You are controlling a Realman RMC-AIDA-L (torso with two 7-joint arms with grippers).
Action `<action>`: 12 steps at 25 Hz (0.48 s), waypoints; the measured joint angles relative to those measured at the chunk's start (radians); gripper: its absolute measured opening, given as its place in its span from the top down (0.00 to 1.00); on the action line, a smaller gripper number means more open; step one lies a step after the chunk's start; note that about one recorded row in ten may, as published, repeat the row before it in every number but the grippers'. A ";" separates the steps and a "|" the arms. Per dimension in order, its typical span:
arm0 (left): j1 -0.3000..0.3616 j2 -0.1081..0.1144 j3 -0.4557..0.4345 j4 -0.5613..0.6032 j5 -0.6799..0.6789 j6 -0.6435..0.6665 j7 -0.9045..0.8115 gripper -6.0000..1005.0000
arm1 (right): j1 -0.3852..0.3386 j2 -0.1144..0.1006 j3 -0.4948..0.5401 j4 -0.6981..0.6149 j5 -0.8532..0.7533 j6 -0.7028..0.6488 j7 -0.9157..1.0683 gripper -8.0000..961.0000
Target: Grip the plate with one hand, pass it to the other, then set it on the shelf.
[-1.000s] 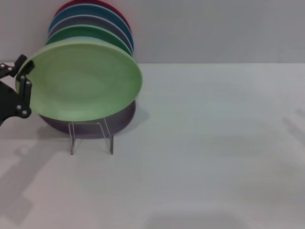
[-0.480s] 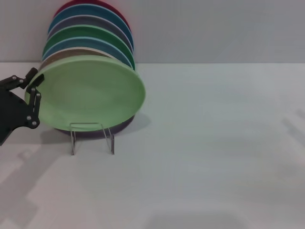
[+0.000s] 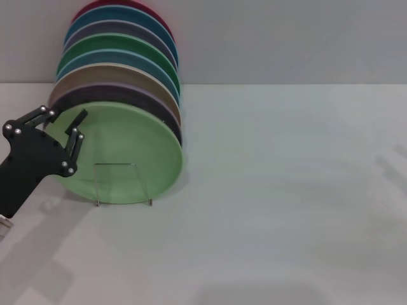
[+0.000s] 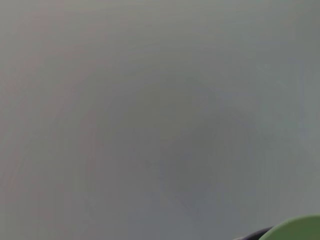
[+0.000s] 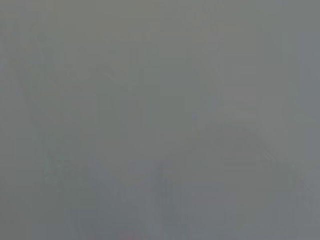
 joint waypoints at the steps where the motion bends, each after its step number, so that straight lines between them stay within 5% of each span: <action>1: 0.002 0.000 -0.001 -0.002 -0.001 0.001 0.000 0.79 | 0.000 0.000 -0.001 0.000 0.000 0.000 0.000 0.28; 7: 0.047 -0.007 -0.055 -0.016 -0.004 0.059 0.001 0.76 | 0.000 0.000 0.000 0.000 0.000 0.000 0.000 0.28; 12: 0.145 -0.036 -0.241 -0.089 -0.004 0.104 -0.019 0.70 | -0.006 0.000 0.002 -0.004 0.000 -0.007 -0.020 0.28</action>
